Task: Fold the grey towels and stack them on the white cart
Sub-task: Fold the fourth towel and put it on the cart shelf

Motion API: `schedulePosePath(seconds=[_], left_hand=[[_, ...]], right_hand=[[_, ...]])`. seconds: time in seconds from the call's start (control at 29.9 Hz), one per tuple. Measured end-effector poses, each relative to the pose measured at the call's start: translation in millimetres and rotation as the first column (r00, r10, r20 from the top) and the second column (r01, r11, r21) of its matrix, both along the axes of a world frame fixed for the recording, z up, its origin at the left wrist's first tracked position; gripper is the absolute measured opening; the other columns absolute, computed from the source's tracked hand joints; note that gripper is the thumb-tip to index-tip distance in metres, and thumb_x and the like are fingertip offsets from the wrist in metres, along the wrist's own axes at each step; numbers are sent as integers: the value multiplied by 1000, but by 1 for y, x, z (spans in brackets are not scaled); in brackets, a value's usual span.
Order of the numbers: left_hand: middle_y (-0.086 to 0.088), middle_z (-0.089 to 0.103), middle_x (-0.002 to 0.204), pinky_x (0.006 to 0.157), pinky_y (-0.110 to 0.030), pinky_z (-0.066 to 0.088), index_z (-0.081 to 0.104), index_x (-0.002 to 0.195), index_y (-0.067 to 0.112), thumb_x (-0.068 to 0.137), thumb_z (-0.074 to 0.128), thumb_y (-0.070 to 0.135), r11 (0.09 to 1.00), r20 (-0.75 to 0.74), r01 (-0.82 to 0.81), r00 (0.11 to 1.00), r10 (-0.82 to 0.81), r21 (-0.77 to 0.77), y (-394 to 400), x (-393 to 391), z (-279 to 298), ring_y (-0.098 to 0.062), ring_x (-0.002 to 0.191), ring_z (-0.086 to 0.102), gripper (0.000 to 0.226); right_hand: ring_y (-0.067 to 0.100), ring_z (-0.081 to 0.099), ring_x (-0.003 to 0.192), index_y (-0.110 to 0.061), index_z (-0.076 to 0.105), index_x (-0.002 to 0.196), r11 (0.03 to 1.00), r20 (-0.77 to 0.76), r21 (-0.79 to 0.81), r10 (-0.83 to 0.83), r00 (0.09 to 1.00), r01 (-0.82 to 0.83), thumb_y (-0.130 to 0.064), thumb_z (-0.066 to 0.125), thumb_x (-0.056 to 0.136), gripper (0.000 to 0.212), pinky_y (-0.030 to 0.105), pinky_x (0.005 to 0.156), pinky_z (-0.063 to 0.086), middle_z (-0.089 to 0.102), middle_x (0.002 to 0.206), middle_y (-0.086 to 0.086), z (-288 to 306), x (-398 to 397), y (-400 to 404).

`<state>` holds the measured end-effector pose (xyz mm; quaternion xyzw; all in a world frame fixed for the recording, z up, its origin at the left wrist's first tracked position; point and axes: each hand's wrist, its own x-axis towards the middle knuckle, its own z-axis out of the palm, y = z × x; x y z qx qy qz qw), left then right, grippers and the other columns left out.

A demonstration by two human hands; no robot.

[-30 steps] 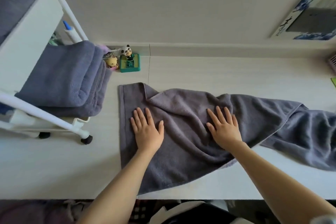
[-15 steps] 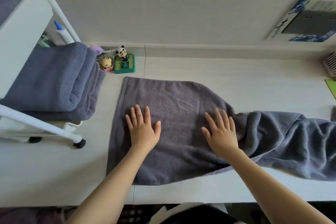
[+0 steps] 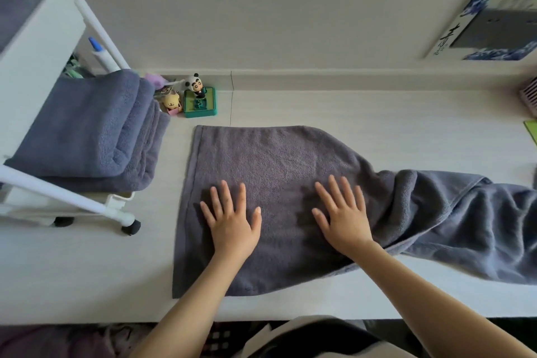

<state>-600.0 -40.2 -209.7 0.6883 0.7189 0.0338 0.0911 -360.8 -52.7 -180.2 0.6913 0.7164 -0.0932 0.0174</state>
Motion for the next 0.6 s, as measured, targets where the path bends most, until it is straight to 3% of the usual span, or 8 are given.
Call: schedulePosePath(seconds=[0.1, 0.23, 0.43, 0.53, 0.6], left_hand=[[-19, 30, 151, 108, -66, 10, 38, 144, 20, 85, 31, 55, 1000, -38, 31, 999, -31, 5, -25, -14, -5, -43, 139, 24, 68], [-11, 32, 152, 107, -68, 10, 34, 146, 23, 85, 32, 56, 1000, -78, 16, 997, -18, -20, -35, -32, -4, -39, 140, 24, 69], [-12, 32, 152, 105, -71, 10, 37, 144, 22, 84, 32, 58, 996, -24, -5, 1000, 3, -83, -30, -25, 1, -40, 140, 23, 70], [-12, 24, 155, 108, -67, 5, 35, 145, 22, 85, 25, 59, 997, 7, 16, 1000, -15, -74, -27, -12, 8, -37, 143, 17, 71], [-9, 8, 159, 111, -61, -5, 21, 150, 25, 84, 12, 62, 995, 10, 48, 999, -48, -86, -24, -1, 14, -31, 146, 2, 76]], right_hand=[[33, 33, 137, -28, 39, 142, 995, 17, -35, 99, 995, -98, -58, 11, 96, 62, 50, 110, 17, 37, 149, 5, -10, -4, -22], [31, 30, 139, -30, 34, 144, 997, 62, -41, 69, 996, -67, -59, 9, 95, 62, 51, 111, 16, 37, 149, 3, -17, 1, -26], [31, 38, 135, -27, 43, 140, 998, 8, -47, 44, 999, -43, -57, 7, 96, 64, 49, 110, 15, 44, 145, 5, -15, -2, -23], [28, 42, 132, -21, 49, 136, 999, -75, 31, 26, 997, -23, -52, 18, 97, 58, 43, 110, 15, 48, 142, 5, -8, 2, -24], [28, 43, 131, -18, 53, 133, 995, -118, 95, 4, 993, 7, -45, 30, 94, 52, 41, 110, 17, 51, 139, 4, -2, 8, -27]])
